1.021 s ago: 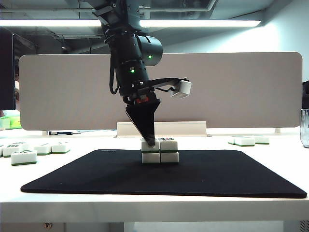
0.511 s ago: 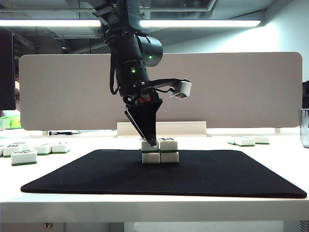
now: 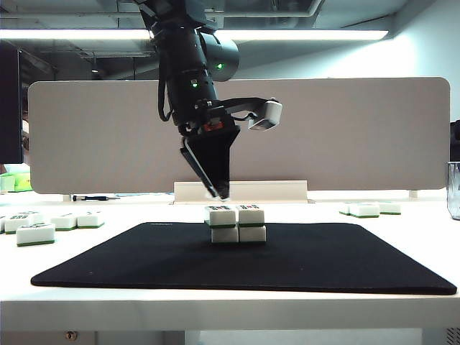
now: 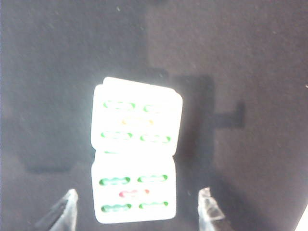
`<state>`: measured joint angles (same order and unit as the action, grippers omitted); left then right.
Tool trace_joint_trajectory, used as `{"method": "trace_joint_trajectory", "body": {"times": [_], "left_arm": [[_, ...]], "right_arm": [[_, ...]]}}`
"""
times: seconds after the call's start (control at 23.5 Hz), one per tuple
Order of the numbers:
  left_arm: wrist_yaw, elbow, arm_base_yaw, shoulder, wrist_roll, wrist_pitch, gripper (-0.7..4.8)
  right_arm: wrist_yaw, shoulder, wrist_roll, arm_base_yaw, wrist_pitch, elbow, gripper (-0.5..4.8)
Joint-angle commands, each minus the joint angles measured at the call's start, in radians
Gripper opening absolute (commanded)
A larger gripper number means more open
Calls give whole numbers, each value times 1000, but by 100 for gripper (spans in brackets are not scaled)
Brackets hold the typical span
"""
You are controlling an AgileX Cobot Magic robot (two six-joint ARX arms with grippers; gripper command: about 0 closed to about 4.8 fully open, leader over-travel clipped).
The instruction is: Arrange four mahjong tiles into a neat stack, creating two layers of paired tiles.
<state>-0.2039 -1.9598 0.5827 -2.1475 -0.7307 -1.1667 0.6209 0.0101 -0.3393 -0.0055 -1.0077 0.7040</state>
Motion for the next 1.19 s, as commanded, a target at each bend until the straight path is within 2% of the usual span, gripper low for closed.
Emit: {"method": "trace_joint_trajectory", "body": {"times": [0.04,0.09,0.17,0.26,0.34,0.98,1.06,1.19], "left_arm": [[180,-3,1,10,77,-34,322],[216,-3,-5,10,121,-37,323],[224,-3,-10,9,194,-43,315],[223,-2,-10,3,233,-18,273],[223,-2,-10,-7,254,7,273],[189,-2,-10,-16,280,49,273],[208,-3,-10,-14,299,27,273],[281,-34,-10,-11,298,-108,273]], "right_arm": [[-1,-11,3,0,14,3,-1],[-1,-11,3,0,12,3,-1],[-1,-11,3,0,13,3,-1],[-1,-11,3,0,13,3,-1],[-1,-11,3,0,12,3,-1],[-1,-11,3,0,12,3,-1],[-1,-11,3,0,12,3,-1],[-2,-11,3,0,13,3,-1]]}}
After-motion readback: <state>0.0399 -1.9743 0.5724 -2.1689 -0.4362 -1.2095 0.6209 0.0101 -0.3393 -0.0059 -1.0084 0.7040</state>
